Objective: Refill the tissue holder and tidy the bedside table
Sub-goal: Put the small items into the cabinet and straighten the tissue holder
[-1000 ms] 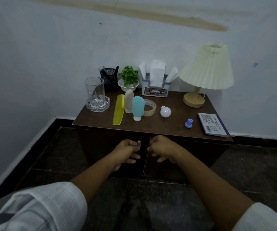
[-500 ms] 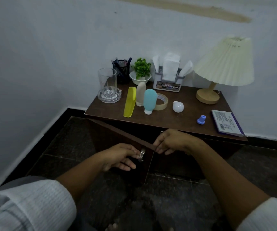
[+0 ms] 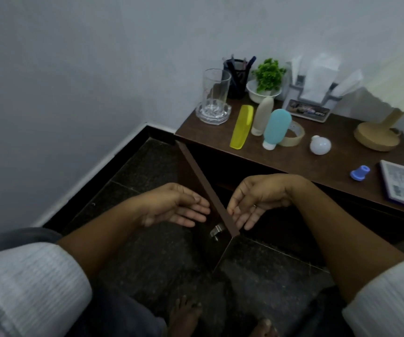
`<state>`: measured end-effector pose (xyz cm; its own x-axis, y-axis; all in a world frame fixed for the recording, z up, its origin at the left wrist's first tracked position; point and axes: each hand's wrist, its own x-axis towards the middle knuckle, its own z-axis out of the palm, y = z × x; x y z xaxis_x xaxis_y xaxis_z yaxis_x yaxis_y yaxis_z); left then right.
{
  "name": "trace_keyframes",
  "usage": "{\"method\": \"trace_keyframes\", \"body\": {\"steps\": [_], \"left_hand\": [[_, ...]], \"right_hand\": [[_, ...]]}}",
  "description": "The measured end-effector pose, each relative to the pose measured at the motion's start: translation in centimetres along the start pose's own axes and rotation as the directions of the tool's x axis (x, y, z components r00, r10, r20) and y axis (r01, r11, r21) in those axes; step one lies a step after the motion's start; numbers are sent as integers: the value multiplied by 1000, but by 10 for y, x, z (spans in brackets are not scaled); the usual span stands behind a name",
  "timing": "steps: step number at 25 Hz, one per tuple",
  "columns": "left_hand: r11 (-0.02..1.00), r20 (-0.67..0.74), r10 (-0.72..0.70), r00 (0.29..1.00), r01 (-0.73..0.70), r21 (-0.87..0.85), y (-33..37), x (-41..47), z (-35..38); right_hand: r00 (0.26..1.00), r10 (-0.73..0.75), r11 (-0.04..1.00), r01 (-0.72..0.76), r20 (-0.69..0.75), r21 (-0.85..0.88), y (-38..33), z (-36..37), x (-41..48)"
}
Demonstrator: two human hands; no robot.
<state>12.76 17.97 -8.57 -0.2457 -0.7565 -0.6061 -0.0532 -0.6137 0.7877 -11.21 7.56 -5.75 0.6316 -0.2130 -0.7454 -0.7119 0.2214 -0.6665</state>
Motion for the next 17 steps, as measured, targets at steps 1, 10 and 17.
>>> {"method": "trace_keyframes", "body": {"steps": [1,10,17], "left_hand": [[1000,23,-12,1000,12,1,1,-7,-5],[986,-76,-110,991,119,115,2,-56,-49],[996,-314,-60,948,77,44,-12,-95,-101]], "right_hand": [[999,-8,1000,8,35,-11,-4,4,4],[960,-97,994,109,261,-31,-39,49,52],[956,-230,970,240,183,-35,-83,92,100]]}}
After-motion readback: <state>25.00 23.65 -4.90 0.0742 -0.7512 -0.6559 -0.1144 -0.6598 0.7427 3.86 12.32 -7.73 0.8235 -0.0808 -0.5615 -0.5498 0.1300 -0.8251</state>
